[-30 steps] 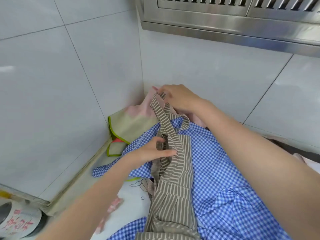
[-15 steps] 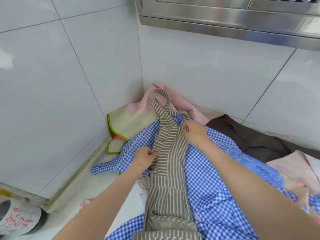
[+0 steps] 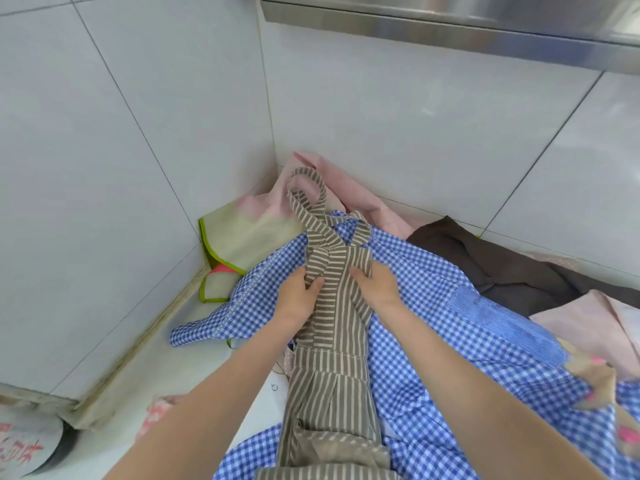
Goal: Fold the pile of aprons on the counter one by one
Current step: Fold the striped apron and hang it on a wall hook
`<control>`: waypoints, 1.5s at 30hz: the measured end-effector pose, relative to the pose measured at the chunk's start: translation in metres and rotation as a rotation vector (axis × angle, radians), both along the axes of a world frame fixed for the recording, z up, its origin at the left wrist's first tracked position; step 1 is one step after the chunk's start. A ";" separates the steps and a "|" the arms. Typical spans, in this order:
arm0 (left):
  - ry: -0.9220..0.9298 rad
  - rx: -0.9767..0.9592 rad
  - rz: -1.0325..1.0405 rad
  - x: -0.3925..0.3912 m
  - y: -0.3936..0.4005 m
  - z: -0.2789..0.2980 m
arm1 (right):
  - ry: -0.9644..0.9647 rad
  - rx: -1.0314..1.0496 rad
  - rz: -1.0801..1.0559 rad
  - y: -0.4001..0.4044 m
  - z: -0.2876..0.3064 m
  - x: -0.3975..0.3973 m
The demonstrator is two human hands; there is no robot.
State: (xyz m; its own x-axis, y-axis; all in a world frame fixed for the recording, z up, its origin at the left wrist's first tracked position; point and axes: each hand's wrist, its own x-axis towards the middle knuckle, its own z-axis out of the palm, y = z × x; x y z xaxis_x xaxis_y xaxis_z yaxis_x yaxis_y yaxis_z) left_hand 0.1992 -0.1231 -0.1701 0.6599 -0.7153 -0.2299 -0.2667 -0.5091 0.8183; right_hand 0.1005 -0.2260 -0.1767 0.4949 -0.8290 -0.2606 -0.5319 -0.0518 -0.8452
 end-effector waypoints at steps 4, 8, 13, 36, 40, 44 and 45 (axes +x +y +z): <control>0.131 0.000 0.146 0.011 0.011 -0.004 | 0.039 -0.097 -0.100 -0.003 0.003 0.002; 0.620 0.079 0.070 0.012 0.042 -0.012 | 0.025 0.123 0.024 -0.006 0.015 -0.007; 0.631 0.169 -0.199 -0.001 0.061 -0.022 | -0.018 0.249 -0.087 -0.010 0.016 -0.006; 0.076 0.132 -0.188 -0.010 0.073 -0.022 | 0.043 0.075 -0.343 0.047 0.006 -0.057; -0.595 -0.178 -0.338 -0.017 0.090 -0.019 | 0.080 -0.360 0.380 0.071 0.035 -0.066; -0.618 -0.042 -0.954 -0.019 0.119 -0.023 | 0.466 -0.333 0.871 0.102 0.033 -0.069; -0.599 0.086 -1.006 -0.018 0.125 -0.025 | 0.531 -0.322 0.871 0.107 0.035 -0.070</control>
State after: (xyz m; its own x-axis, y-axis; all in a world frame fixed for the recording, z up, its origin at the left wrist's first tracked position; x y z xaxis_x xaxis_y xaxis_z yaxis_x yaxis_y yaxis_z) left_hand 0.1809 0.0019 -0.1949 -0.1751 -0.9735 -0.1472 -0.9111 0.1035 0.3990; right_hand 0.0300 -0.1187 -0.1420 0.8373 -0.3124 -0.4487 -0.4996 -0.7707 -0.3956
